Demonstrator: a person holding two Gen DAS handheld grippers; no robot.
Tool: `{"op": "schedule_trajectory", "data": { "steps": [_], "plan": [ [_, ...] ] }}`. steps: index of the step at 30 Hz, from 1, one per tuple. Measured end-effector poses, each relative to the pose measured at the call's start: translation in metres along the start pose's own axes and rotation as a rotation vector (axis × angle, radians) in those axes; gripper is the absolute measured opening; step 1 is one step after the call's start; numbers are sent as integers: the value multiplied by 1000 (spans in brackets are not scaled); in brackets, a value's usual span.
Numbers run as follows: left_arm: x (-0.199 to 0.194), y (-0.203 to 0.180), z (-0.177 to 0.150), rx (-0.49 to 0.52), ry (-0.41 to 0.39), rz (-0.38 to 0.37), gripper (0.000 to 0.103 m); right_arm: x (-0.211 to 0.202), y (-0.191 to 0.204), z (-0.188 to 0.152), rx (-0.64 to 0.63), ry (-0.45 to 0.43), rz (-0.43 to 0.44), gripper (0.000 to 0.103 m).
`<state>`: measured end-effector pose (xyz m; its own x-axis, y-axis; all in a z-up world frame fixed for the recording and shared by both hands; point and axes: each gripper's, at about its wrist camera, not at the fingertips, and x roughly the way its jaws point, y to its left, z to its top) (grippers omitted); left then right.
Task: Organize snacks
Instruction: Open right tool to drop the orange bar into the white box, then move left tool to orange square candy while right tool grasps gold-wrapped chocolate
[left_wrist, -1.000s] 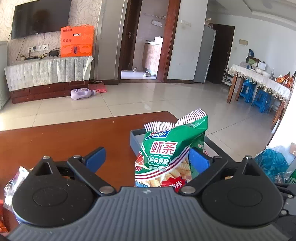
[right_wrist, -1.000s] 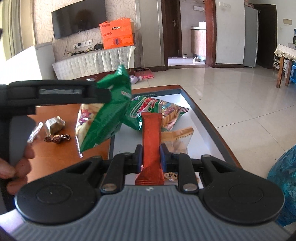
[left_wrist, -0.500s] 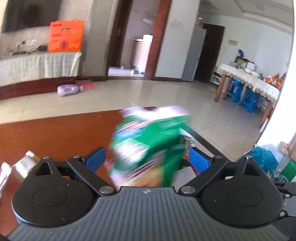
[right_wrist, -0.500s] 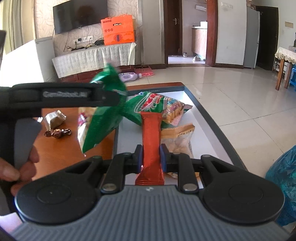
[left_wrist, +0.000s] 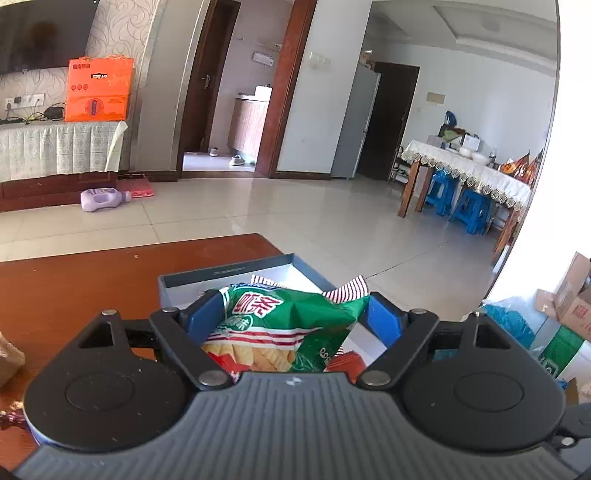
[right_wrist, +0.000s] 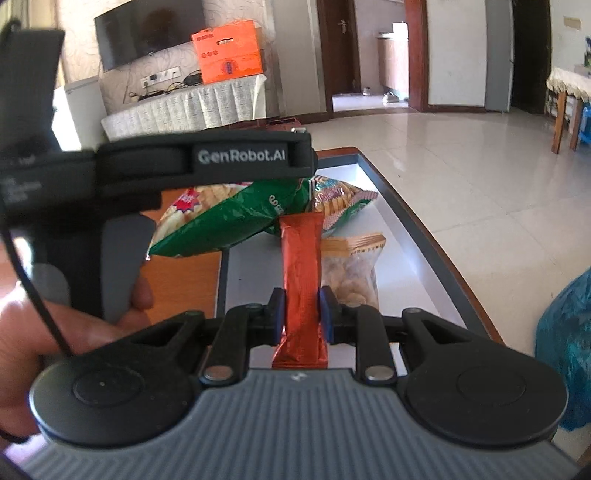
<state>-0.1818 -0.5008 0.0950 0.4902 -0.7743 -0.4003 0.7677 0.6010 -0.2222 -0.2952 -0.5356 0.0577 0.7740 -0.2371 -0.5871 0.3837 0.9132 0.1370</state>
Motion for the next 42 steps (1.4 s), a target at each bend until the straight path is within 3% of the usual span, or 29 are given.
{"op": "schedule_trajectory", "data": {
  "steps": [3,7,11,16,21,28,31,37,42],
  "plan": [
    [7,-3,1,-44,-12,-45,87,-6,-1,0,2,-24,-5,31],
    [13,-1,3,-101,-16,-134,88,-5,-2,-2,5,-19,-13,32],
    [14,-4,3,-97,-11,-133,88,-7,-3,-2,-5,-24,-18,32],
    [3,20,12,-169,-27,-185,89,-12,5,0,-7,-44,-21,32],
    [-23,22,15,-162,-47,-148,92,-25,17,-6,-15,-61,-29,32],
    [-83,25,20,-67,-85,34,95,-46,43,-13,-43,-108,-23,32],
    [-116,37,18,-39,-88,145,97,-51,59,-15,-72,-106,9,32],
    [-193,88,-2,-160,-91,418,98,-49,106,-22,-190,-98,104,32],
    [-234,131,-27,-163,-72,620,98,-39,134,-25,-219,-67,151,32]
  ]
}}
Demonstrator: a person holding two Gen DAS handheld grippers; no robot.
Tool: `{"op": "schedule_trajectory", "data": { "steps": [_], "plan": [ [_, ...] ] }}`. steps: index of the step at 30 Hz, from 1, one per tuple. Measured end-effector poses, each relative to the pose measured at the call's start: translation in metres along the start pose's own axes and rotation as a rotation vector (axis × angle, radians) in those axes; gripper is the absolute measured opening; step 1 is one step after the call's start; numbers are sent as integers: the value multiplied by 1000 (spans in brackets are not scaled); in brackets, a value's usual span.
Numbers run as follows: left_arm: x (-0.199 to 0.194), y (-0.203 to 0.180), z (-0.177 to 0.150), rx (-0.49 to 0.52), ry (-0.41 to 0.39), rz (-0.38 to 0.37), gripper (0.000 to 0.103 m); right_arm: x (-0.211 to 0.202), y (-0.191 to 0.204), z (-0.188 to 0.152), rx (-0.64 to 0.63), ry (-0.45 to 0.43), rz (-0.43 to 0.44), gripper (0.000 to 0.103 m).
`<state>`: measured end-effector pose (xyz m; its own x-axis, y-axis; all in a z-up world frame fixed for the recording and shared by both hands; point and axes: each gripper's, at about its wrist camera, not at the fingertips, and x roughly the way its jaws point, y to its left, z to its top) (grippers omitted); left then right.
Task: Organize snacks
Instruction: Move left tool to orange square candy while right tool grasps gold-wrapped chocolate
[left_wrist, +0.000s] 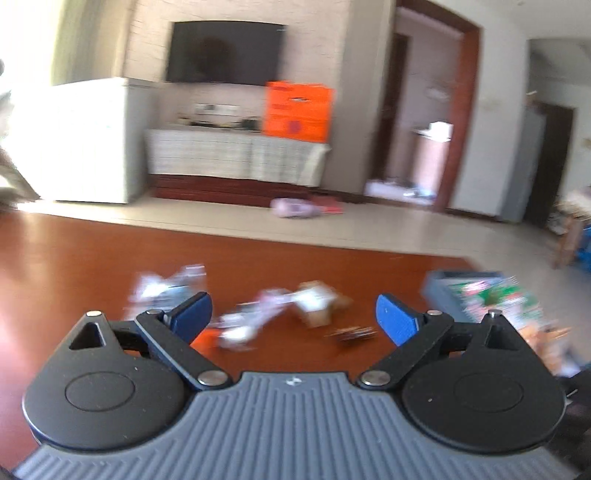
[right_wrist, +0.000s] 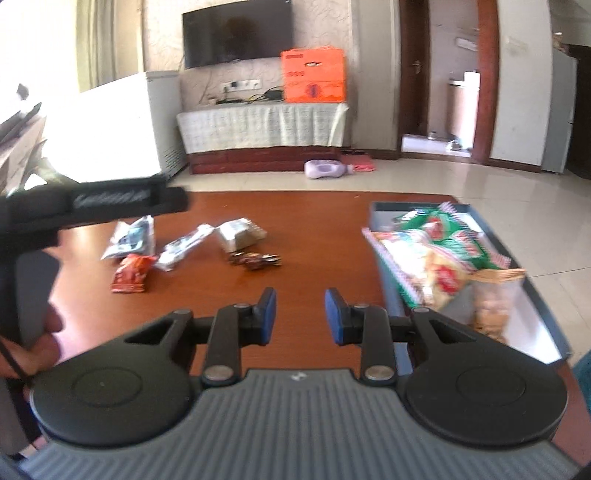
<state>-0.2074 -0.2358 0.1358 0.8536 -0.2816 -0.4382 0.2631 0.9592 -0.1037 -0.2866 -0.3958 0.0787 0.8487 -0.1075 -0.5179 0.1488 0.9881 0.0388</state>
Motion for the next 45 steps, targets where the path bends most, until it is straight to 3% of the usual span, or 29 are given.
{"op": "schedule_trajectory", "data": {
  "steps": [6,12,15,21,26,29,30,31,33,38,41,43,45],
  "plan": [
    [20,51,-23,51,93,128,98,19,28,1,49,26,55,32],
    [55,68,-36,45,167,96,98,42,56,4,-44,11,109,32],
    [70,62,-44,39,198,56,97,57,62,5,-134,3,97,32],
    [90,64,-50,80,240,45,97,98,42,7,-75,25,63,32],
    [104,73,-58,69,277,61,96,133,39,6,-127,59,55,32],
    [108,77,-59,56,277,63,90,148,41,10,-141,70,75,32],
    [110,77,-59,64,275,66,86,151,44,10,-164,65,75,37],
    [110,77,-59,70,273,70,84,153,47,10,-189,55,71,50],
    [110,78,-59,66,270,72,81,157,53,12,-243,41,57,57],
    [112,79,-57,46,271,68,80,163,54,19,-289,42,39,57],
    [113,80,-58,44,267,67,77,168,43,24,-210,67,58,50],
    [113,79,-56,44,264,56,72,168,35,26,-160,80,64,33],
    [113,78,-56,44,262,45,69,168,31,26,-135,87,58,26]
  ]
}}
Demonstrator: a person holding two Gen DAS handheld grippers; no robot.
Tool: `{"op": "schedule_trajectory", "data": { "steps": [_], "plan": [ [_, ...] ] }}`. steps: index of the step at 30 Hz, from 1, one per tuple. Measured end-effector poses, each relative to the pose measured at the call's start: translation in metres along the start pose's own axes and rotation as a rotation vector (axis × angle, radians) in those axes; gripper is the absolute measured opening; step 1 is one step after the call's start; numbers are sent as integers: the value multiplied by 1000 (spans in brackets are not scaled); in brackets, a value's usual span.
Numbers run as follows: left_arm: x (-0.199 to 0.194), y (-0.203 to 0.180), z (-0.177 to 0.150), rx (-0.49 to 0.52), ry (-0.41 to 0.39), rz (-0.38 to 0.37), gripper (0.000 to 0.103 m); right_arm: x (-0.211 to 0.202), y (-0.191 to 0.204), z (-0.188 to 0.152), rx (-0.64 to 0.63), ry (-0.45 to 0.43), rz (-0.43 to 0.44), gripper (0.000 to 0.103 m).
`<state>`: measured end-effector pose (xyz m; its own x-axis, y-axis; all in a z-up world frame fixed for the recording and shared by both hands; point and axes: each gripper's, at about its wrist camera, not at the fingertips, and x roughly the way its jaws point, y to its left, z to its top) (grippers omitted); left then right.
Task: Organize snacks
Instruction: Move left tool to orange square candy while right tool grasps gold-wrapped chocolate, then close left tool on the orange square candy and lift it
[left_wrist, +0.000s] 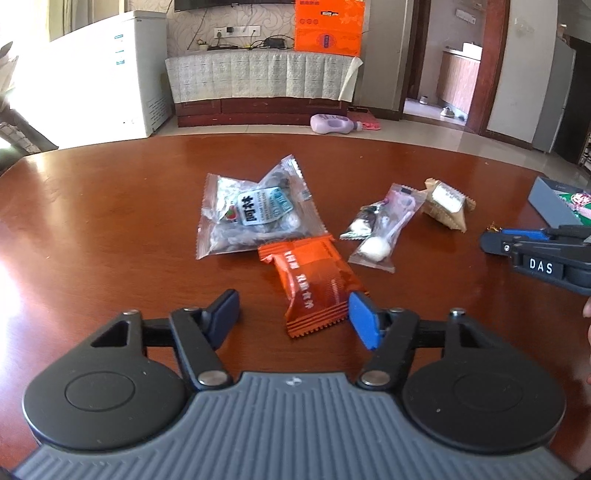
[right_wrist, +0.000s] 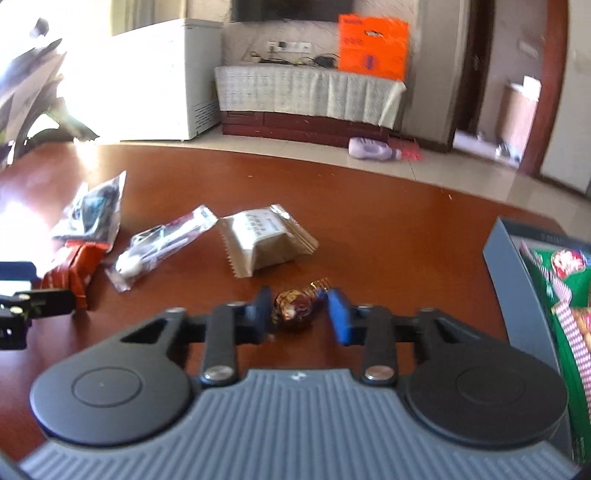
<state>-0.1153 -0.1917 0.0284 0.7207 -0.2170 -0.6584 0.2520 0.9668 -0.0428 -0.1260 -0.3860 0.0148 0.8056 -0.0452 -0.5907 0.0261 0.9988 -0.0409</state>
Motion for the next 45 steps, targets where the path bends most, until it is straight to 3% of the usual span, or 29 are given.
{"op": "schedule_trajectory", "data": {
  "steps": [9,11,14,17,20,27,29,31,32,35,44,45],
  "plan": [
    [5,-6,1,9,-4,-4,72,-9,2,-8,9,2,-5,26],
    [4,-5,0,1,-9,-9,65,-10,-1,-7,29,12,5,26],
    [2,-3,1,-14,-14,-33,41,-15,0,-9,24,20,22,26],
    [1,-2,0,-19,-15,-45,39,-20,3,-12,14,30,36,26],
    [0,1,0,-40,-11,-52,18,-26,9,-14,-7,39,45,26],
    [-1,2,-2,-49,-7,-69,13,-41,23,-21,-60,45,61,25],
    [-1,2,-2,-61,-1,-75,18,-42,25,-24,-67,44,50,26],
    [-1,2,0,-76,-2,-84,62,-42,23,-24,-57,46,51,26],
    [-1,0,1,-80,-9,-67,102,-41,22,-23,-51,47,52,26],
    [-5,-7,4,-62,-72,-27,103,-39,21,-23,-42,45,59,26],
    [31,-3,16,-83,3,-20,102,-36,13,-22,-29,48,92,26],
    [30,-2,16,-82,-7,-9,94,-37,12,-23,-31,50,93,26]
  ]
}}
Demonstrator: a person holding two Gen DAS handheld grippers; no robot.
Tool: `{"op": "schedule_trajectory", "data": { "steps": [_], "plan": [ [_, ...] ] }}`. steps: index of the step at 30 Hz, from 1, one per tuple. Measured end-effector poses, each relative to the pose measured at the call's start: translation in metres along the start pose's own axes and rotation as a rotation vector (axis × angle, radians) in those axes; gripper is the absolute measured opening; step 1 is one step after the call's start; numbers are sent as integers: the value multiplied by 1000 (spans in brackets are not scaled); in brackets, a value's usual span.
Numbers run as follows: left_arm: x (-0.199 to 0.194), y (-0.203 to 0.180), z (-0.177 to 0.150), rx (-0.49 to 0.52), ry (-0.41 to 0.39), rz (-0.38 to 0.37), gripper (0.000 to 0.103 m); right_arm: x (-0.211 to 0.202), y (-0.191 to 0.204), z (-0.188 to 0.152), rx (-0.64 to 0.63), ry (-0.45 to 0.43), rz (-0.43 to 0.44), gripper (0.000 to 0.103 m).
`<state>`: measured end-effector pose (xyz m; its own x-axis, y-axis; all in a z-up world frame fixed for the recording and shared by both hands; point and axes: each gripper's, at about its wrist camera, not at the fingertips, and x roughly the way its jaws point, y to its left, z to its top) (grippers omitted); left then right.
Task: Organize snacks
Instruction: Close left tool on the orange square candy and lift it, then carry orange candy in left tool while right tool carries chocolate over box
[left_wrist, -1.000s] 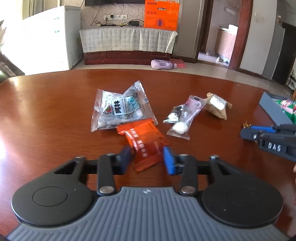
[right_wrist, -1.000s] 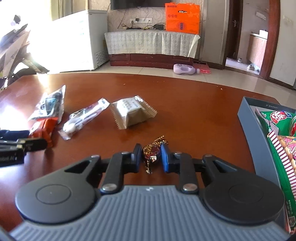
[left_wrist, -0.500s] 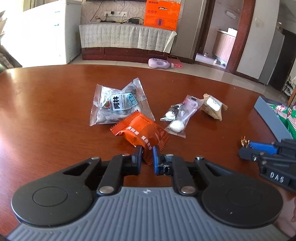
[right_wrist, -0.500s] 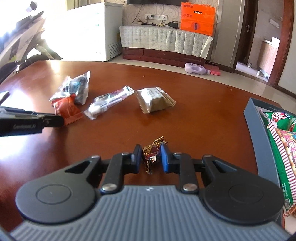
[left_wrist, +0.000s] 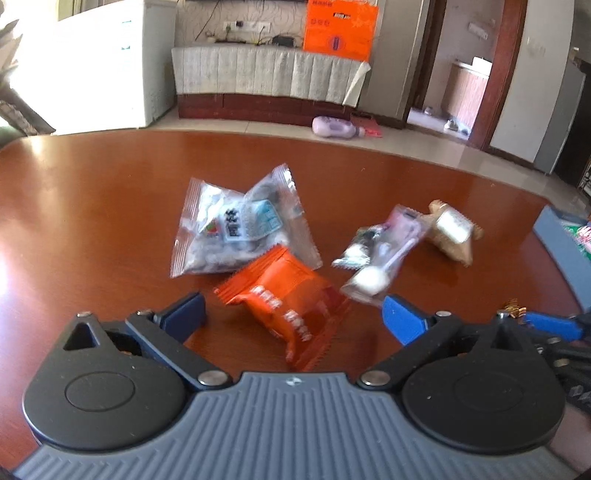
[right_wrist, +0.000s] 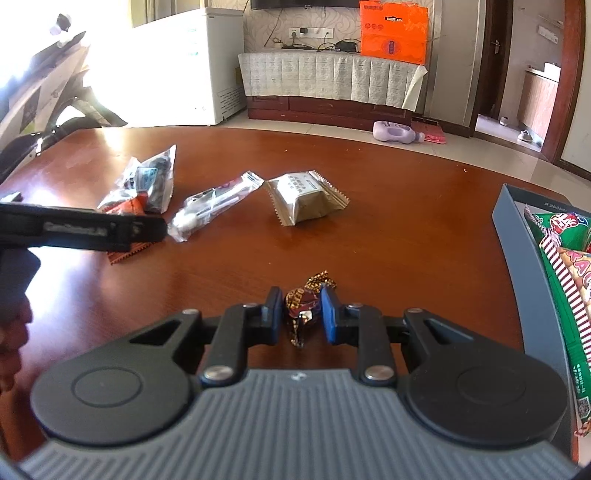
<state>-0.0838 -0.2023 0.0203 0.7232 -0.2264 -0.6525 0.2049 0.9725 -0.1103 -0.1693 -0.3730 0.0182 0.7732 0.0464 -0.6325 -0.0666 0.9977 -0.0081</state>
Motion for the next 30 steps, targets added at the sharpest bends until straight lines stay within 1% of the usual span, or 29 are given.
{"op": "schedule_trajectory", "data": {
  "steps": [1,2,3,4,6,7,9,11,13,15,18,21,23,24,25,27,30],
  "plan": [
    [-1,1,1,2,-10,-13,86,-1,-1,0,-3,1,0,26],
    [-1,0,0,23,-13,-13,78,-1,-2,0,-7,2,1,26],
    [-2,-2,-1,45,-15,-11,72,-2,-3,0,-10,3,0,26],
    [-3,-2,-1,50,-19,-18,69,-2,-3,0,-13,3,-4,26],
    [-5,-4,-2,60,-22,-32,58,-4,-3,0,-15,6,-7,27],
    [-5,-4,-3,66,-22,-37,57,-5,-3,-1,-19,8,-9,27],
    [-7,-5,-4,71,-20,-51,54,-8,-1,-3,-45,10,-23,27],
    [-8,-5,-5,75,-18,-64,53,-13,2,-6,-81,9,-36,32],
    [-11,-4,-7,70,-16,-76,53,-16,3,-9,-113,3,-65,47],
    [-13,-4,-8,66,-13,-87,52,-19,1,-12,-127,3,-78,49],
    [-18,-2,-9,54,-16,-106,51,-21,-5,-13,-99,5,-78,49],
    [-22,0,-11,52,-16,-109,51,-20,-7,-11,-59,0,-47,48],
    [-22,2,-14,52,-10,-109,51,-15,-2,-9,-64,15,-51,48],
    [-23,4,-15,48,-5,-110,51,-14,1,-8,-64,14,-49,41],
    [-24,5,-16,49,-5,-114,51,-14,2,-6,-57,25,-42,31],
    [-26,5,-18,58,-4,-123,51,-14,6,-5,-57,38,-32,26],
    [-29,3,-21,64,-4,-140,51,-18,9,-5,-63,47,-31,26]
  ]
}}
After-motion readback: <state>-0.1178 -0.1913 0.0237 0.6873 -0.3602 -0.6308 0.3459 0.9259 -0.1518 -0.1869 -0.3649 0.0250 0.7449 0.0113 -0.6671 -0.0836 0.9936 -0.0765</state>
